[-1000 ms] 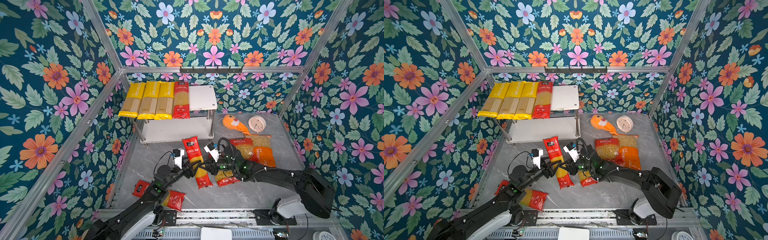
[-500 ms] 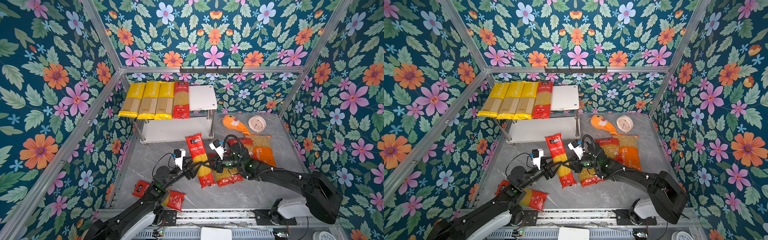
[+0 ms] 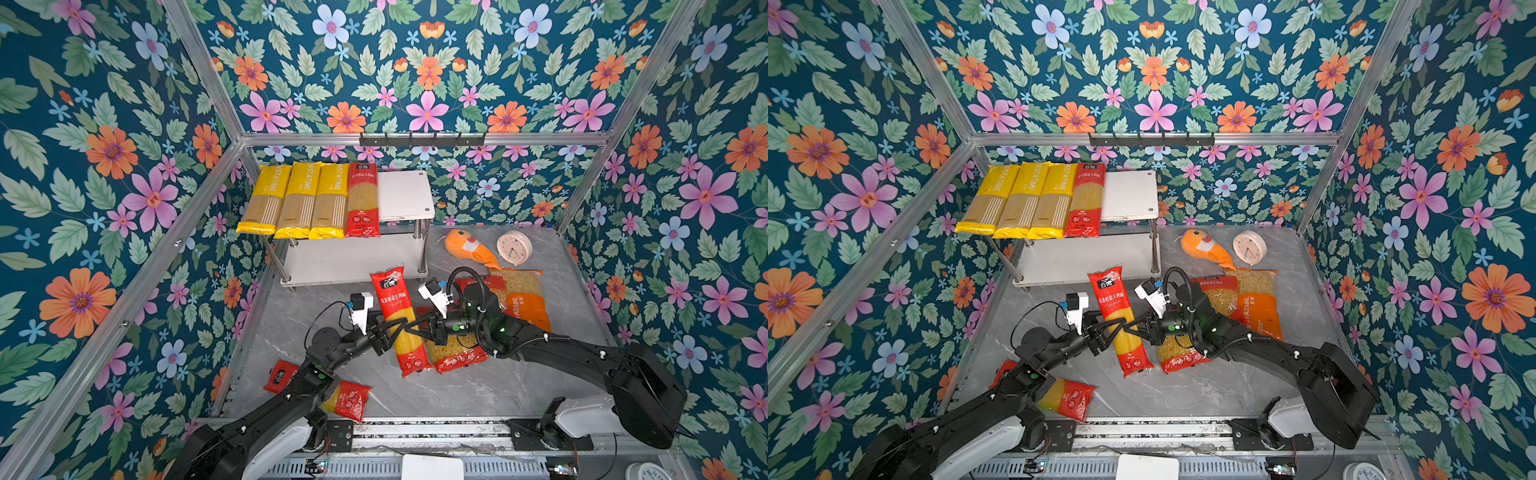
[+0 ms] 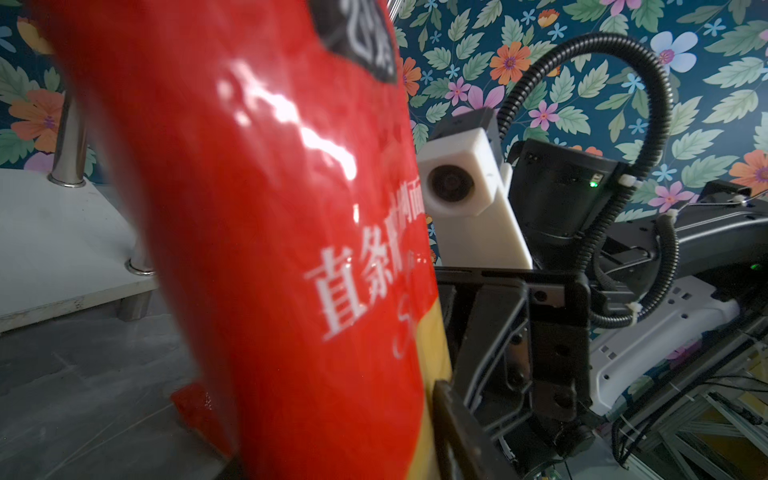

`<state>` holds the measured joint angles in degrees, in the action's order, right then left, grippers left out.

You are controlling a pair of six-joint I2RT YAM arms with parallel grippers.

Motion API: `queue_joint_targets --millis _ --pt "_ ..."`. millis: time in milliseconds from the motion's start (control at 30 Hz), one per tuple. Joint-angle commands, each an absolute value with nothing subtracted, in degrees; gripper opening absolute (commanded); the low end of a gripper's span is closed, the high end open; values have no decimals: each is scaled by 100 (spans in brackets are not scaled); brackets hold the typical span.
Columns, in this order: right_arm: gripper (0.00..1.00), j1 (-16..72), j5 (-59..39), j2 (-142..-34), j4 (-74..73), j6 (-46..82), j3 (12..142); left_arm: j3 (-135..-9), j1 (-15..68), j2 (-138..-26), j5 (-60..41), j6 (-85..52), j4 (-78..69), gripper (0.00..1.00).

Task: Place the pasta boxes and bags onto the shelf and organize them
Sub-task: 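Lift the upright spaghetti pack with both grippers above the table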

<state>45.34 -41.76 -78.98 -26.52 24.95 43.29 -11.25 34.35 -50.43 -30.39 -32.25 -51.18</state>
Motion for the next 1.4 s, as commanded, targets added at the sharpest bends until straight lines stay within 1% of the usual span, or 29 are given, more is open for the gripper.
queue_joint_targets --millis 0,100,300,533,633,800,1233,1367 --pt "0 4570 -4589 -7923 -3564 2608 4315 -1160 3454 -4969 -3248 -3164 -5428 39" --pt "0 4570 -4543 -7979 -3657 2662 4324 -1182 3454 -4896 -3234 -3164 -5399 33" --pt "0 4570 -4222 -8120 -4033 2883 4234 -1323 3467 -4895 -3176 -3327 -5428 26" --pt "9 4570 -3937 -8251 -4603 3120 3967 -1515 3599 -5110 -3026 -3472 -5581 17" --pt "11 4570 -3929 -8262 -4619 3137 3964 -1529 3636 -5175 -2967 -3489 -5640 15" --pt "21 4570 -3840 -8266 -4585 3115 3922 -1507 3656 -5121 -2769 -3507 -5660 10" --pt "29 4570 -3729 -8367 -4752 3168 3817 -1647 3665 -5094 -2661 -3541 -5612 4" --pt "39 4570 -3633 -8370 -4832 3199 3780 -1886 3665 -5107 -2533 -3546 -5528 0"
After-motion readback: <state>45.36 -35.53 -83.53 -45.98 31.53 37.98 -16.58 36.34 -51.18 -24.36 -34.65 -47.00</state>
